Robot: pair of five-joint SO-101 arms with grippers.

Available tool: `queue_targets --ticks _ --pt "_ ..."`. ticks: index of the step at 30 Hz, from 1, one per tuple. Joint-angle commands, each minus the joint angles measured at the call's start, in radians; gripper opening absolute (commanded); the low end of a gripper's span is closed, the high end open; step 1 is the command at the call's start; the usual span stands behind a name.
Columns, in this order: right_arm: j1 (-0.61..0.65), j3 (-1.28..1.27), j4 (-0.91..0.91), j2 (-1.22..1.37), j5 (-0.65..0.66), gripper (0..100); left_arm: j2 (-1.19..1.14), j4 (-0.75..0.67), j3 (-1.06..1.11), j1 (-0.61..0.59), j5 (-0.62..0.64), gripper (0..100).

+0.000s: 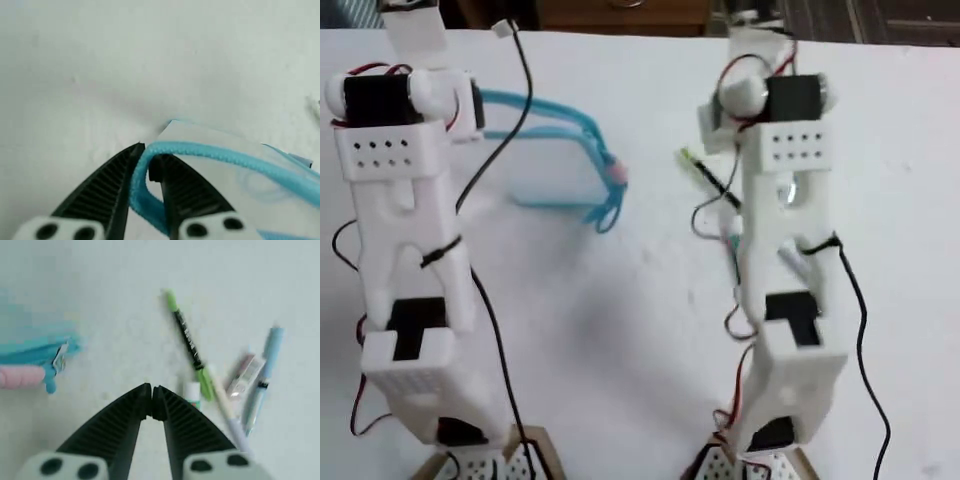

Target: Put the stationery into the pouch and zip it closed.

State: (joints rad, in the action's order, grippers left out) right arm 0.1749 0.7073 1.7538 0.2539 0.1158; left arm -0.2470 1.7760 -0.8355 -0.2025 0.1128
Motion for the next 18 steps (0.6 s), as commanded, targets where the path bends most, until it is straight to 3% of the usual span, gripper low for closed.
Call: queue_targets --ticks 1,5,10,15,18 --pt "0.042 -0.304 0.015 -0.173 -0.04 1.9 0.002 0.011 0.008 0.008 0.006 2" --pt "0.035 -0.416 -0.019 -0.188 -0.023 1.9 0.002 0.009 0.03 0.014 0.006 2" --pt "0.03 -0.368 -0.197 -0.101 0.252 3.9 0.008 -0.003 -0.016 0.008 0.006 2" --pt "0.036 -0.143 -0.239 0.196 0.273 20.8 0.002 0.0 -0.016 0.014 0.009 2" --pt "0.036 0.081 -0.226 0.418 0.273 22.1 0.002 -0.005 -0.021 0.014 0.034 2"
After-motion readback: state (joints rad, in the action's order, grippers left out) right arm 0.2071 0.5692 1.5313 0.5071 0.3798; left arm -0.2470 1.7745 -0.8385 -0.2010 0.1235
